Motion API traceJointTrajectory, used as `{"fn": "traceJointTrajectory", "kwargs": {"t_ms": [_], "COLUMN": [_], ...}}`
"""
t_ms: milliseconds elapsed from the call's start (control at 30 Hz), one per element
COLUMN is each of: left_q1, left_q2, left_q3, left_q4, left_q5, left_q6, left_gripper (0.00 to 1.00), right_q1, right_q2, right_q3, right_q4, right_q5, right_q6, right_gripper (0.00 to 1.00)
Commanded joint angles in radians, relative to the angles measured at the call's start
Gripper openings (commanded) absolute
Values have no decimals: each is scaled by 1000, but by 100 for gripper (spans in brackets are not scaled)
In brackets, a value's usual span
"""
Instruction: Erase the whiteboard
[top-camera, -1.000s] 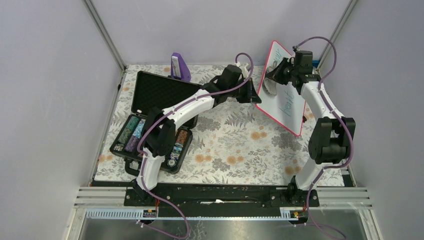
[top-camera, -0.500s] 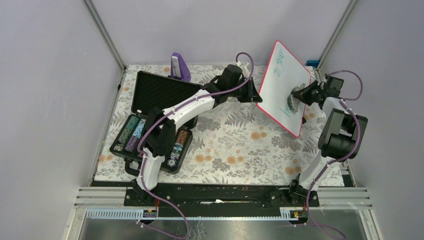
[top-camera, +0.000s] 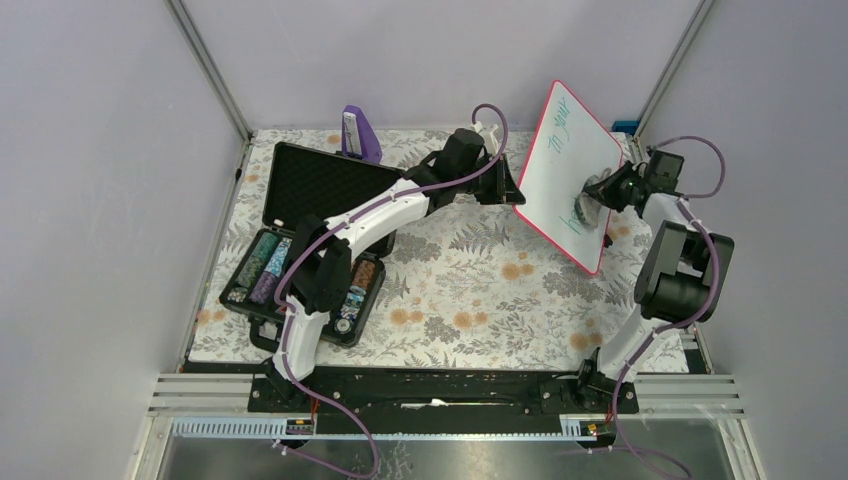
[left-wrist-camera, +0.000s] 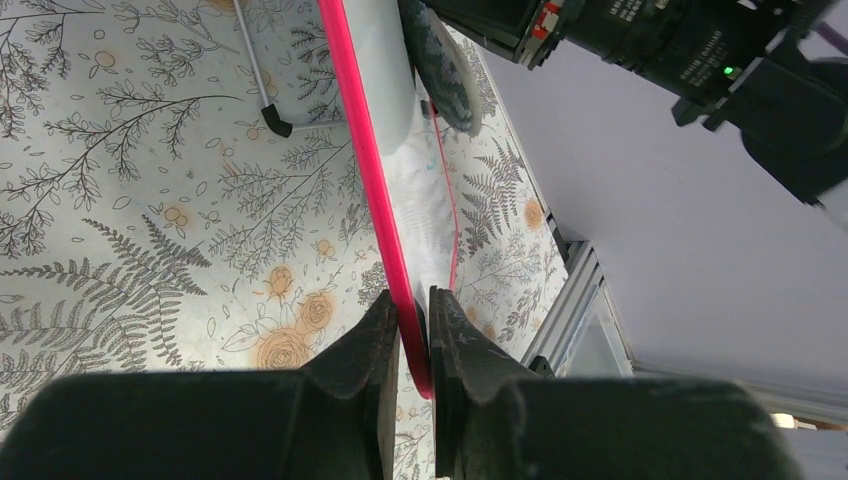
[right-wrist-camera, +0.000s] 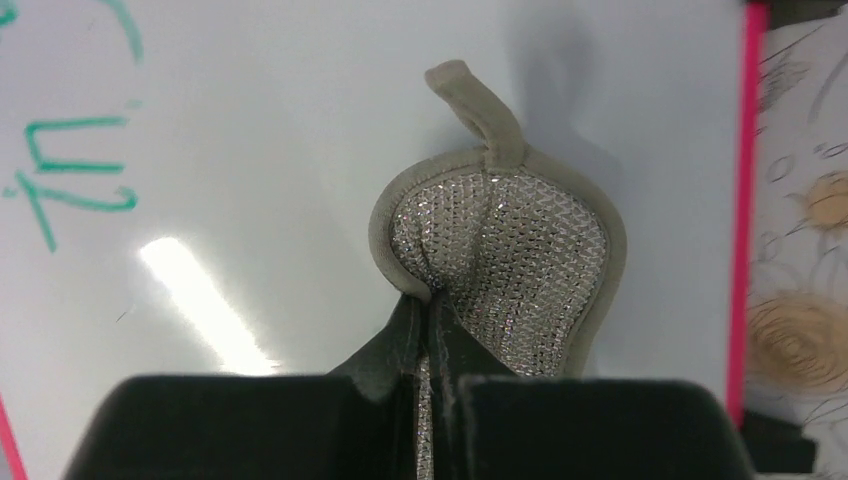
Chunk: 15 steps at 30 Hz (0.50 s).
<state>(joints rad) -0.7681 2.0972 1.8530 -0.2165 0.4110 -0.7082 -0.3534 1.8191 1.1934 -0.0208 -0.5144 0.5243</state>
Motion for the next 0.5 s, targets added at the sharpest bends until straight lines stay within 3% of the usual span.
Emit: {"fn": "traceJointTrajectory", "kwargs": {"t_ms": [0, 200, 467], "left_q1": [-40, -40, -40], "left_q2": [4, 4, -15], "left_q3": [-2, -4, -17], "left_q4": [18, 19, 20], "left_q5": [56, 56, 46], "left_q6": [61, 58, 67], "left_gripper": [0, 0, 0], "right_q1": [164, 255, 175], "right_q2": [-136, -217, -104], "right_q3": [-11, -35, -60], "right_q4": [-117, 31, 45], "right_q5": [-28, -98, -92], "right_q6": [12, 136, 113], "right_gripper": [0, 0, 0]}}
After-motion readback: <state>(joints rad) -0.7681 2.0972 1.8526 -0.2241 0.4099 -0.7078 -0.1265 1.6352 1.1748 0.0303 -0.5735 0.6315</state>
